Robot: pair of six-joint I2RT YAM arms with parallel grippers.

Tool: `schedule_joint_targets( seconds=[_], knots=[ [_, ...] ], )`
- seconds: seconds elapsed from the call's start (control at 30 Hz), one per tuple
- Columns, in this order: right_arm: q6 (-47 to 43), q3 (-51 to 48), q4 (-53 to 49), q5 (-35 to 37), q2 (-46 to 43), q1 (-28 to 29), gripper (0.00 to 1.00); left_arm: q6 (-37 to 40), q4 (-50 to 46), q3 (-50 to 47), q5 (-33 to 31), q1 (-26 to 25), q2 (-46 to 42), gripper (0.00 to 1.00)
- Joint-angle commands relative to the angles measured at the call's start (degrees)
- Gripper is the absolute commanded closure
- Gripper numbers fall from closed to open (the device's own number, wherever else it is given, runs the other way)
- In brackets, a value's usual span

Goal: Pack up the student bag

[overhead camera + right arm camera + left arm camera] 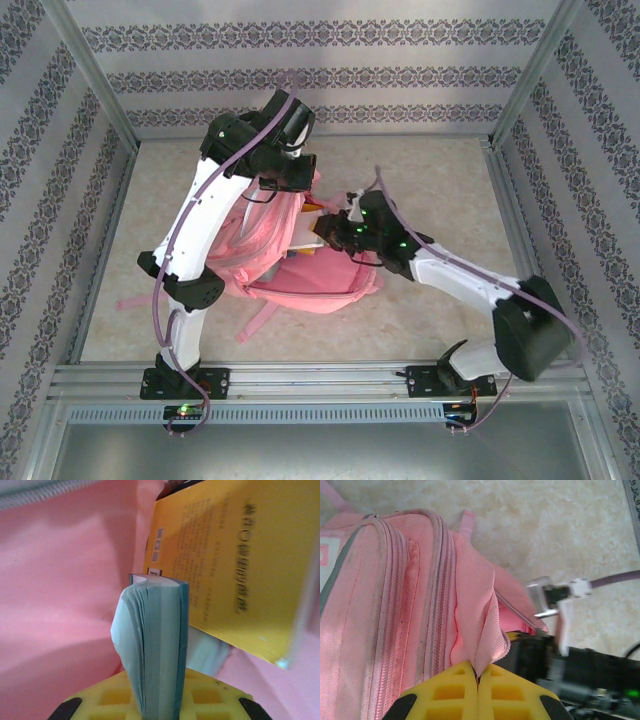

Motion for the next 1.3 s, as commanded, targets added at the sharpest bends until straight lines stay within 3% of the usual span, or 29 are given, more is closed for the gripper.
schedule_joint_targets(
  seconds=[0.0,0.2,0.47,0.63,0.77,0.97,1.1,1.27],
  knots=[
    [2.77,5.34,3.44,5.81,6.22,3.58,1.00,-4.12,7.03,2.62,5.37,1.67,-4.38,1.00],
    [5.49,18.15,1.05,9.36,20.57,8.16,0.96,-9.00,12.57,2.69,9.95,2.19,-3.34,1.00],
    [4.72,29.27,-1.14,14.21,32.82,11.16,0.91,-13.56,17.75,2.64,12.53,2.54,-2.64,1.00],
    [0.34,35.11,-1.10,8.95,36.57,11.53,0.69,-13.75,17.65,2.68,11.99,2.63,-2.31,1.00],
    [-3.90,32.54,-0.77,9.31,31.53,11.44,0.52,-12.77,16.53,2.68,11.01,3.61,-2.65,1.00],
    [-9.70,22.81,4.14,4.55,19.80,8.89,0.36,-12.32,16.10,2.69,11.90,5.26,-3.05,1.00],
    [-11.96,13.27,7.77,3.93,11.80,7.85,0.32,-12.05,15.75,2.61,12.47,5.64,-2.89,1.00],
    [-15.27,1.69,9.13,3.12,-0.15,5.23,0.35,-11.72,15.29,2.56,12.70,5.81,-2.63,1.00]
  ],
)
